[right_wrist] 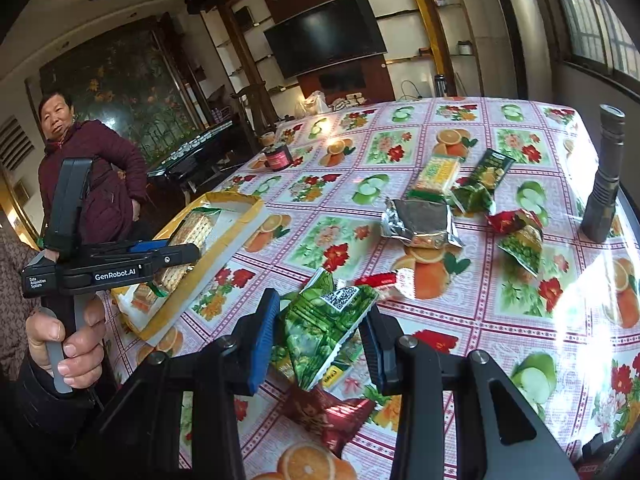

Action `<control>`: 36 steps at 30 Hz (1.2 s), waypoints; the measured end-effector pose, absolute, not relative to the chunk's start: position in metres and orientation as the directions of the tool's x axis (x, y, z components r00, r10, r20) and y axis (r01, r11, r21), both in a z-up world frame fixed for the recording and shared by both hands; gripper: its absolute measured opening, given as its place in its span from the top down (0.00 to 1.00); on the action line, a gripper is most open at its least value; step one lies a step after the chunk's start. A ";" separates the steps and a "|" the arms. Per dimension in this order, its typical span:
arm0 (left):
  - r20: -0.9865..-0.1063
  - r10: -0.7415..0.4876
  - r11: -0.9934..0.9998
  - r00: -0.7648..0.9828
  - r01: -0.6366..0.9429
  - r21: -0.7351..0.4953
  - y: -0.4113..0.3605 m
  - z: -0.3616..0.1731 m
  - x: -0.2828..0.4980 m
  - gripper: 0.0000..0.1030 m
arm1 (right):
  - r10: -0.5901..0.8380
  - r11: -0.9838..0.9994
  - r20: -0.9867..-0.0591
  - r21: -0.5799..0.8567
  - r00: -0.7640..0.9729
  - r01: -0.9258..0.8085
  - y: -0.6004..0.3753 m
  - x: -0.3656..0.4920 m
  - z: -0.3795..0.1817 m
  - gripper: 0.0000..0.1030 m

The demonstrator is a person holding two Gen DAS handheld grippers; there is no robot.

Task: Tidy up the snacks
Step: 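Carry the green-edged cracker pack to the tray while the right tool carries the green bag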

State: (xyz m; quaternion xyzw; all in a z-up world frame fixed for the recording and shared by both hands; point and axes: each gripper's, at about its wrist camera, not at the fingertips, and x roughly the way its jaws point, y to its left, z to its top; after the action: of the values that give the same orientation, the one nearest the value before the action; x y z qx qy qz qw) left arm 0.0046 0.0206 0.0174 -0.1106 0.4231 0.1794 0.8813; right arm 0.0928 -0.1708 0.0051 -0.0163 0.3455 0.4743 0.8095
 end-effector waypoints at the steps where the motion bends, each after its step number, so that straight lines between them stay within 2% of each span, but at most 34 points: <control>1: -0.783 0.229 0.909 0.579 -0.415 -0.042 0.023 0.019 0.001 0.53 | 0.760 0.544 -0.572 0.302 0.308 -0.783 -0.168 0.092 0.006 0.62; 22: -0.761 0.320 0.845 0.564 -0.533 -0.040 0.075 0.027 -0.051 0.53 | 0.815 0.378 -0.557 0.300 0.160 -0.876 -0.080 0.056 0.014 0.62; 36: -0.765 0.347 0.824 0.542 -0.566 -0.027 0.089 0.019 -0.063 0.53 | 0.812 0.346 -0.570 0.294 0.128 -0.891 -0.055 0.044 0.013 0.62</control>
State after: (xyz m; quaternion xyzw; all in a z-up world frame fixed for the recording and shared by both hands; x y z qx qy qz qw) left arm -0.0633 0.0892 0.0190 -0.1369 0.3995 0.2630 0.8675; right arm 0.0441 -0.0552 0.0131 -0.0586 0.3360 0.5686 0.7486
